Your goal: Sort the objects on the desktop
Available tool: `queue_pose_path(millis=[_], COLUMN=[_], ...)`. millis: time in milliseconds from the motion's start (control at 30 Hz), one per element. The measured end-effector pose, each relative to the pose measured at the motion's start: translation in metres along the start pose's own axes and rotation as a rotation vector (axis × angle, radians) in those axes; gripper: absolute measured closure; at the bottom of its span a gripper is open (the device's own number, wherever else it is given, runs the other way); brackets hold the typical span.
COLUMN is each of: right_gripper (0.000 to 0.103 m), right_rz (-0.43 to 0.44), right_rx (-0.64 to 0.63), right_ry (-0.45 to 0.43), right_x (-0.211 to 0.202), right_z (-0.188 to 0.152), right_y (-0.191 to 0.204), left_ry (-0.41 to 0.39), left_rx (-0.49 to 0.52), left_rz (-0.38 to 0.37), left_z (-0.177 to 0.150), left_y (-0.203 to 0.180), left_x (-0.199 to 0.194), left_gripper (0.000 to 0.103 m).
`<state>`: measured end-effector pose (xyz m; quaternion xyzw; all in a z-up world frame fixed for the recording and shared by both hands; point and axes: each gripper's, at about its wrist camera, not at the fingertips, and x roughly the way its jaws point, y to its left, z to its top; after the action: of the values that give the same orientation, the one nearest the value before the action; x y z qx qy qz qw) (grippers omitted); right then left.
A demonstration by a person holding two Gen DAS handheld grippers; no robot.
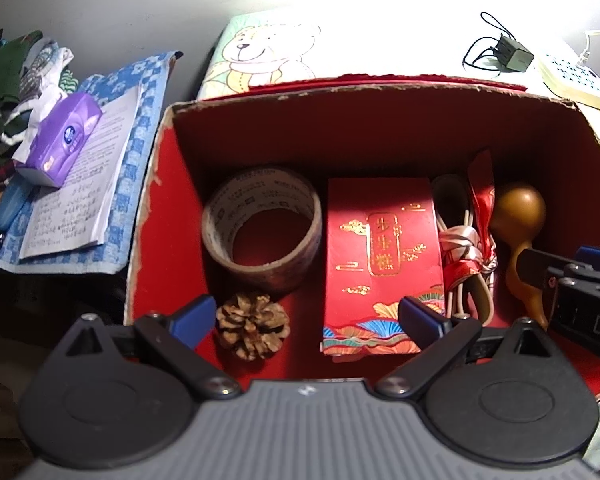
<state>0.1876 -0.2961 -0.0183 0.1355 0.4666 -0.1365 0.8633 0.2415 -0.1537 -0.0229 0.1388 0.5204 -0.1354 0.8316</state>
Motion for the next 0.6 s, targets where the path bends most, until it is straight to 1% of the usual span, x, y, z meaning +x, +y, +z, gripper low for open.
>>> queue_pose_path(millis=[200,333,600], right_gripper=[0.046,0.046,0.046], right_rz=[0.008,0.008,0.006], right_rx=[0.009,0.01,0.01], right_ry=[-0.006,-0.007,-0.012], right_x=[0.0004,0.0004,0.0007], right_z=[0.0006,0.0006,0.001], right_y=[-0.0006,-0.0006,-0.0002], left_ry=[-0.007,-0.01,-0.018], left_rx=[0.001,0.004,0.014], left_rz=[0.005,-0.011,0.001], left_z=[0.0013,0.001,0.0011], left_y=[0.0008,0.0004,-0.0017], left_x=[0.0007,0.0002,0.0009], left_gripper=[0.005,0.005,0.005])
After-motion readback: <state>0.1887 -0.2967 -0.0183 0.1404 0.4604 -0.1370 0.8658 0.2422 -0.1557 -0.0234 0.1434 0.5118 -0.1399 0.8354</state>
